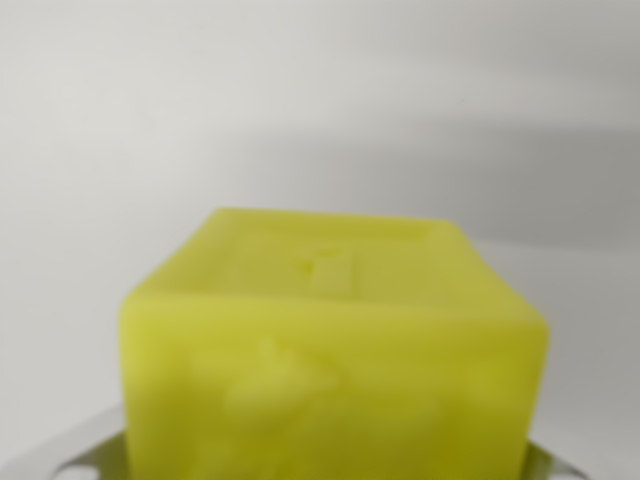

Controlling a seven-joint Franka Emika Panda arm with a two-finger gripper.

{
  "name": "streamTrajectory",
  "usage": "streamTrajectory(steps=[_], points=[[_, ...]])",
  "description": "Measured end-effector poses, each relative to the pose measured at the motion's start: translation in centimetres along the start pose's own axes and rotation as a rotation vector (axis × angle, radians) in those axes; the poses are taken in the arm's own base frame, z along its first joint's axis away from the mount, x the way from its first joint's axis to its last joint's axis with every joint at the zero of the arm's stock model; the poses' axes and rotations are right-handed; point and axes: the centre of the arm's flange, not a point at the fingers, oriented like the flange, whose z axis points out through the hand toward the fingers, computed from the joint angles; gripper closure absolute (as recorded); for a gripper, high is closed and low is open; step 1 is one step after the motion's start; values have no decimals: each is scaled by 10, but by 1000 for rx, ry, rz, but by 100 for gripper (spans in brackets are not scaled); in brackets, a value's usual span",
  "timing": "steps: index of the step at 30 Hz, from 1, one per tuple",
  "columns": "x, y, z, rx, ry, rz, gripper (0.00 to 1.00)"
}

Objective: Pick yellow cube

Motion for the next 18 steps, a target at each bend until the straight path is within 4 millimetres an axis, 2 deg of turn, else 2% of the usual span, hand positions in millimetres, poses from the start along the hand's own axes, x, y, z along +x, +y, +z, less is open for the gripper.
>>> streamTrajectory(steps=[18], points=[[0,0,-45,0,0,0,100]])
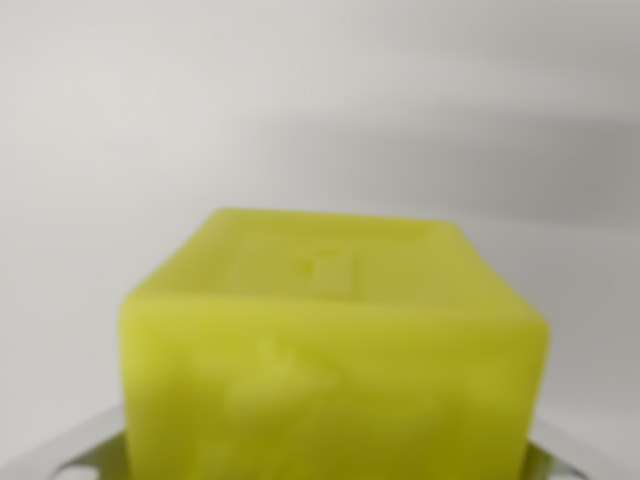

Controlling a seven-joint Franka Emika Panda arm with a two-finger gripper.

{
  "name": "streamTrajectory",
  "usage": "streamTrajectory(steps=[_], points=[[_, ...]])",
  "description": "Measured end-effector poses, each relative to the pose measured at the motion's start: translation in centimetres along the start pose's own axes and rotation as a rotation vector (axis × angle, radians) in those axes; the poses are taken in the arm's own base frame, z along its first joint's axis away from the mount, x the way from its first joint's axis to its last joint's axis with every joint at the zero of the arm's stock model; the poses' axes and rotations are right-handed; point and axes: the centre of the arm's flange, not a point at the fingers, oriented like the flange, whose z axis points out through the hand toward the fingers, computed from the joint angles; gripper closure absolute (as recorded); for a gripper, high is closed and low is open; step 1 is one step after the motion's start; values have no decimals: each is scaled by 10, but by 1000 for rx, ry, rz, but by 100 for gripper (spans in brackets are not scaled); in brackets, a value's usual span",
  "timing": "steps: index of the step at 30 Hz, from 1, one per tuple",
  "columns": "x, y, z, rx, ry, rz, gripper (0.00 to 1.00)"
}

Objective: Pick yellow cube

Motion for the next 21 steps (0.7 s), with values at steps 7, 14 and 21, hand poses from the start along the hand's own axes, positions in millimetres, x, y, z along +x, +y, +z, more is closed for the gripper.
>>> streamTrajectory(steps=[7,14,21], points=[[0,0,-17,0,0,0,100],[0,0,-35,0,0,0,100],[0,0,-48,0,0,0,100]])
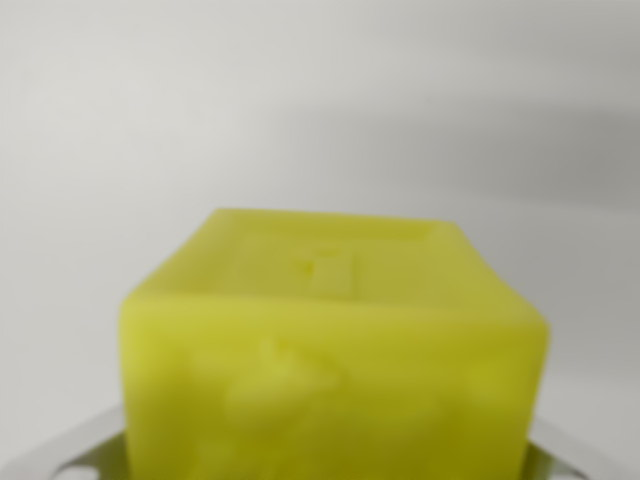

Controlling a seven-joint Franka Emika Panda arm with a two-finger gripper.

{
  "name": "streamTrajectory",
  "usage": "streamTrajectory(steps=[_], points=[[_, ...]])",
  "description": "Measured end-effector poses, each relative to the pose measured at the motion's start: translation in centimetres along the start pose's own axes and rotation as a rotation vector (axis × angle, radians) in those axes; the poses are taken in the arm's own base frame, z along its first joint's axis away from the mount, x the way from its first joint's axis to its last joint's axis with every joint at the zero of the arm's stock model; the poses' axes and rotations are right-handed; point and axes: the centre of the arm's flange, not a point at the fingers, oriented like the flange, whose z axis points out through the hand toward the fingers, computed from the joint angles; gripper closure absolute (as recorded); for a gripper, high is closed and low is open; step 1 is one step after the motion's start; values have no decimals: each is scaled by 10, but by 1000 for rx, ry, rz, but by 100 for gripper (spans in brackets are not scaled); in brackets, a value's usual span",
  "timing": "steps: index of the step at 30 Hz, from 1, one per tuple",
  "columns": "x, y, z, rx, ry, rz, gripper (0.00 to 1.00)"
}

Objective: Pick yellow cube

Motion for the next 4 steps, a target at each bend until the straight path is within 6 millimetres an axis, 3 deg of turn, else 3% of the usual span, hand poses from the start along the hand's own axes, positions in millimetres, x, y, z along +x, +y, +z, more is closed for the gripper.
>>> streamTrajectory(steps=[4], points=[[0,0,0,0,0,0,100]])
